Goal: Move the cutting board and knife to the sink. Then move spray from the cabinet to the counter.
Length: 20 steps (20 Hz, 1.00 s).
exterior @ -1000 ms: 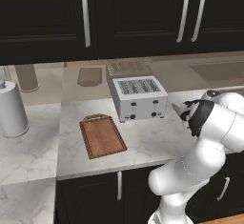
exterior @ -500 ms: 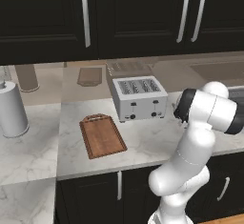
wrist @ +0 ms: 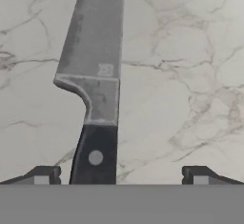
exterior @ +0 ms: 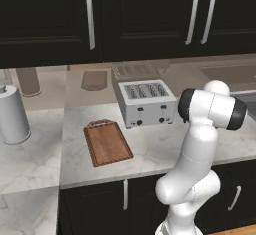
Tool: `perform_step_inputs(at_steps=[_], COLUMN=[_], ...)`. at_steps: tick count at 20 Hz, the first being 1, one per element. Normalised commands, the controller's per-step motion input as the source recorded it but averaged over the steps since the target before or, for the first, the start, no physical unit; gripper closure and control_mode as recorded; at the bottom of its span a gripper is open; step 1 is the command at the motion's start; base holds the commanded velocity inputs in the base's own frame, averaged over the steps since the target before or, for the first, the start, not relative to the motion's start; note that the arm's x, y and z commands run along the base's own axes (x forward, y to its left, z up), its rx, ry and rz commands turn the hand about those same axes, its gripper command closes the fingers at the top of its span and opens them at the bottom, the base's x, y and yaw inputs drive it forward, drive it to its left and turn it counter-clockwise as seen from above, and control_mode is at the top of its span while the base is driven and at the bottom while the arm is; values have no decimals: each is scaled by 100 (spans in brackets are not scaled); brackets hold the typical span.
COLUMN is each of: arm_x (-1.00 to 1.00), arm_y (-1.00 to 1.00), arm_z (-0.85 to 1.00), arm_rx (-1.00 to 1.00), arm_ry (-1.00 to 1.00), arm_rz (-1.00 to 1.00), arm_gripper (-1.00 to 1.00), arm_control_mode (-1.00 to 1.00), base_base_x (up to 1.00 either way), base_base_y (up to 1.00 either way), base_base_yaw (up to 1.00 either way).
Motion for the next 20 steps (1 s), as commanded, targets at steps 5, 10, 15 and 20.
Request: perform_step_inputs(at_steps=[5, 10, 15, 20], arm_x=[7, -4, -14, 0], arm_y=[-12, 4, 48, 9], arm_z=[-14, -47, -77, -66], arm_rx=[0, -1, -9, -2], arm_ry=[0, -1, -6, 1], arm_rz=[0, 0, 0, 0], arm_gripper=[-100, -100, -100, -100], arm_control_mode=[-100, -100, -100, -100], base_base_x=[0, 0, 0, 0], base_base_y=[0, 0, 0, 0], base_base_yaw=[0, 0, 0, 0])
